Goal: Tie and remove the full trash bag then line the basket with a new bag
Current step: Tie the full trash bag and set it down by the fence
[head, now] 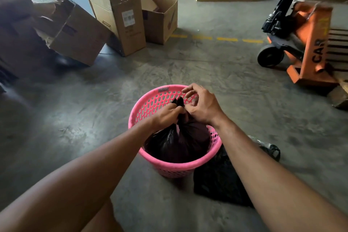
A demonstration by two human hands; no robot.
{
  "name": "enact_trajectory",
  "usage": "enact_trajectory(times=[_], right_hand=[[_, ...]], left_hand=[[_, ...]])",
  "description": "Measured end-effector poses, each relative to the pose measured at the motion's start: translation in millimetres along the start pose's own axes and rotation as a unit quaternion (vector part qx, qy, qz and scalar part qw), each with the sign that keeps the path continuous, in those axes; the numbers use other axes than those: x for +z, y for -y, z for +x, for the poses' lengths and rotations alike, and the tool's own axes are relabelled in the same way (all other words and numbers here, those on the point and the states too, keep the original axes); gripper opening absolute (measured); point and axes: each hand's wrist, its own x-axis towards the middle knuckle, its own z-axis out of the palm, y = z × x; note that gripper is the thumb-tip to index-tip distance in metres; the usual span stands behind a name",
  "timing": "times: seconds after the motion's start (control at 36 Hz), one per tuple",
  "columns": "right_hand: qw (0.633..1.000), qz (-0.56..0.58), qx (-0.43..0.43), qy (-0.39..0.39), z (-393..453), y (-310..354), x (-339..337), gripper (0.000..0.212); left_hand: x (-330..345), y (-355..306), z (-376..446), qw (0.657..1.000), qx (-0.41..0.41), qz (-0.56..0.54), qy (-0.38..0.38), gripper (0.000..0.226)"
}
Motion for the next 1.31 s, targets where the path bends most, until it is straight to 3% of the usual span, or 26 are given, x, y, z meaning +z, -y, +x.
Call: enact_trajectory(times=[0.08, 0.14, 0.25, 0.33, 0.5, 0.61, 0.67, 0.75, 0.83, 0.94, 1.03, 1.08, 1.17, 1.25, 1.31], right_hand=[[0.995, -0.019, 0.026, 0.092, -2, -13, 0, 0.049], [0.992, -0.01, 0.039, 0.121, -6, -17, 5, 0.04], [0.998, -0.015, 0.056, 0.01, -7, -25, 8, 0.009], [0.996, 0.005, 0.074, -0.04, -7, -27, 3, 0.005], [0.988, 0.083, 0.124, 0.049, -26, -30, 28, 0.016], [0.979, 0.103, 0.177, 0.014, -39, -36, 57, 0.017], [0.976, 0.104, 0.192, 0.005, -42, -36, 66, 0.017], [0.984, 0.069, 0.164, 0.002, -42, -32, 69, 0.015], [0.991, 0.019, 0.135, -0.01, -42, -27, 71, 0.011], [0.991, 0.074, 0.101, -0.046, -49, -23, 70, 0.038], [0.995, 0.074, 0.037, -0.055, -52, -18, 64, 0.047], [0.995, 0.069, 0.009, -0.067, -51, -17, 59, 0.039], [0.994, 0.077, 0.007, -0.084, -49, -22, 51, 0.023], [0.996, 0.025, 0.036, -0.084, -46, -25, 41, 0.008], [0.995, -0.033, 0.055, -0.07, -45, -27, 35, 0.009]], left_hand=[[-5, -1, -2, 1.0, 0.015, 0.015, 0.021, 0.032], [-6, -2, -3, 0.999, 0.018, 0.019, 0.027, 0.033], [-11, -2, 0, 0.999, 0.006, -0.012, 0.049, 0.031], [-22, 3, 1, 0.992, -0.054, -0.1, 0.051, 0.031], [-27, 16, 8, 0.971, -0.119, -0.203, 0.048, 0.032], [-20, 11, 2, 0.97, -0.102, -0.216, 0.047, 0.03], [-17, 6, -1, 0.984, -0.067, -0.163, 0.025, 0.025], [-22, -8, -4, 0.995, -0.006, 0.097, 0.005, 0.039], [-27, -27, -5, 0.94, 0.024, 0.332, 0.072, 0.053], [-22, -42, -2, 0.844, 0.073, 0.521, 0.101, 0.043], [-23, -39, 3, 0.788, 0.138, 0.594, 0.085, 0.039], [-26, -34, 6, 0.768, 0.161, 0.615, 0.081, 0.043], [-31, -28, 5, 0.779, 0.178, 0.6, 0.048, 0.046], [-36, -17, 5, 0.82, 0.201, 0.535, -0.021, 0.032], [-38, -5, 6, 0.847, 0.186, 0.495, -0.053, 0.025]])
